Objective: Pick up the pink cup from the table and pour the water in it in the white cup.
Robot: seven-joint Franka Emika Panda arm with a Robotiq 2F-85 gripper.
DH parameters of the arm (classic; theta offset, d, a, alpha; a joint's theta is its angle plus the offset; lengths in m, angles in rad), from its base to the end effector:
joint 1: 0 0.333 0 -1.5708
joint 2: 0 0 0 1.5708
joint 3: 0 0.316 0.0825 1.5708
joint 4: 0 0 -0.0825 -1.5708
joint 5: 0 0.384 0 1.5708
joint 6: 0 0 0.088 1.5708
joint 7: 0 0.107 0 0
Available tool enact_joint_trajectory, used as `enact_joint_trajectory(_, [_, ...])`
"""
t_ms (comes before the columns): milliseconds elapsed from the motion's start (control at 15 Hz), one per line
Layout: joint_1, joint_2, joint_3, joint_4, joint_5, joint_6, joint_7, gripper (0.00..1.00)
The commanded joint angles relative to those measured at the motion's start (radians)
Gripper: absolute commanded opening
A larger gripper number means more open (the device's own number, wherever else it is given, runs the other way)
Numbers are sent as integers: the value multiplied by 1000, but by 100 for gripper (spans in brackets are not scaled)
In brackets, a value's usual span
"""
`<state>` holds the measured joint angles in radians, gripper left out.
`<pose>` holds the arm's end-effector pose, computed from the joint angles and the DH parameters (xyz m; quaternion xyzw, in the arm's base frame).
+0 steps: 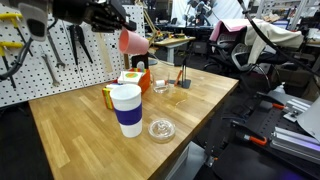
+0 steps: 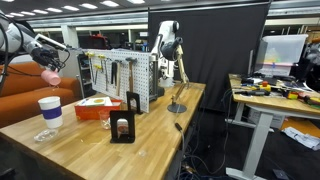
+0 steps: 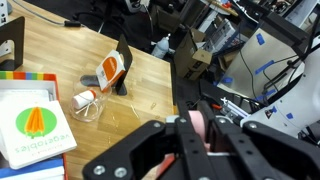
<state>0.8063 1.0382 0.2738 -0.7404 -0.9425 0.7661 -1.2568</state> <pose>0.4862 0.4808 0.3327 0.4509 0.7000 -0.4854 0.2665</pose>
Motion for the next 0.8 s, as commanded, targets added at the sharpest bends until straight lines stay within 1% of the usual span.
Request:
enact_joint_trajectory(0, [22,30,-18,53,-24,-38,-50,4])
enact_joint_trajectory(333, [35,36,-24,51,-42,-51,-78,4])
enact_joint_trajectory(733, [62,55,-33,50,-111,-59,-163,4])
